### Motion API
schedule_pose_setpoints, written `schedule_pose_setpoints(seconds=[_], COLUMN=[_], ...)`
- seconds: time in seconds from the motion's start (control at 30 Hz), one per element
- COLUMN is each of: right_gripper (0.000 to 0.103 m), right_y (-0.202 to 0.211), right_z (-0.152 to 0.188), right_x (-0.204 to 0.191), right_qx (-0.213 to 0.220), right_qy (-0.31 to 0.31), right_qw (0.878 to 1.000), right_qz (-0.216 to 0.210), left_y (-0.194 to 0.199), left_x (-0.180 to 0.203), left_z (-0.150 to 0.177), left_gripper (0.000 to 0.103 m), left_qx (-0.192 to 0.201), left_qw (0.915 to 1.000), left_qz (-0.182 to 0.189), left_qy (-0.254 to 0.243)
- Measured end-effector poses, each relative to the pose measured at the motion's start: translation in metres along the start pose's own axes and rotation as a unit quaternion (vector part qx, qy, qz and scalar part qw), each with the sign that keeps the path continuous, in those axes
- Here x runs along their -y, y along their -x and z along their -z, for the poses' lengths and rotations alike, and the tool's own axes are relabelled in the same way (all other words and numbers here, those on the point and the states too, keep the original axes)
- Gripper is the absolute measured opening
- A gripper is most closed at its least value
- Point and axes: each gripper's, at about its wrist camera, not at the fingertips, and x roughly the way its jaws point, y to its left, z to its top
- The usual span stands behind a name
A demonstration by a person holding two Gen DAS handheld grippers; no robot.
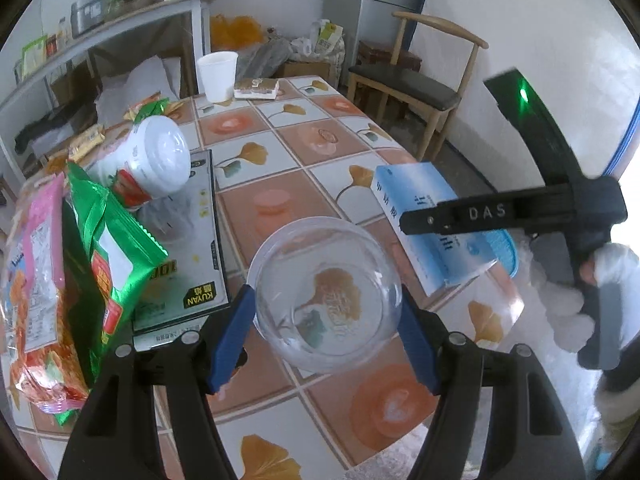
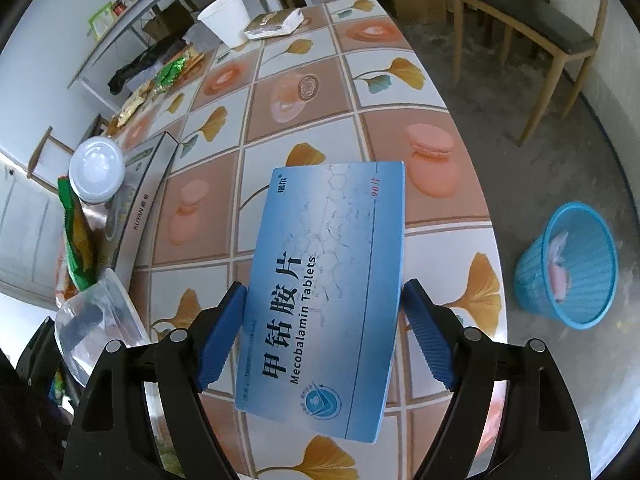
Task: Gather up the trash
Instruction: 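Carry lid and tablet box over the blue wastebasket and open both grippers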
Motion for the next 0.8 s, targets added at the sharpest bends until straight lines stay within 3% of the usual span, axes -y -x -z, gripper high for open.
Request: schedule_pose_setpoints(seconds=[0.2,0.8], right_gripper=[0.073,0.072], right_y=[0.002,0.026], right_z=[0.000,0.021], right_x=[0.003,0.067], right_qx=[0.002,0.014], right_qy=[0.001,-0.098], right_qw=[1.000,0.992], right_qz=[0.004,-0.079], left_y=[0.000,0.000], left_x=[0.006,0.031], left_z=[0.001,-0.003], left_gripper=[0.068,0.068], left_qx=[0.008,0.029], left_qw=[0.9998,0.9966], left_qz=[-0.014,-0.046], left_qy=[-0.012,-0.062])
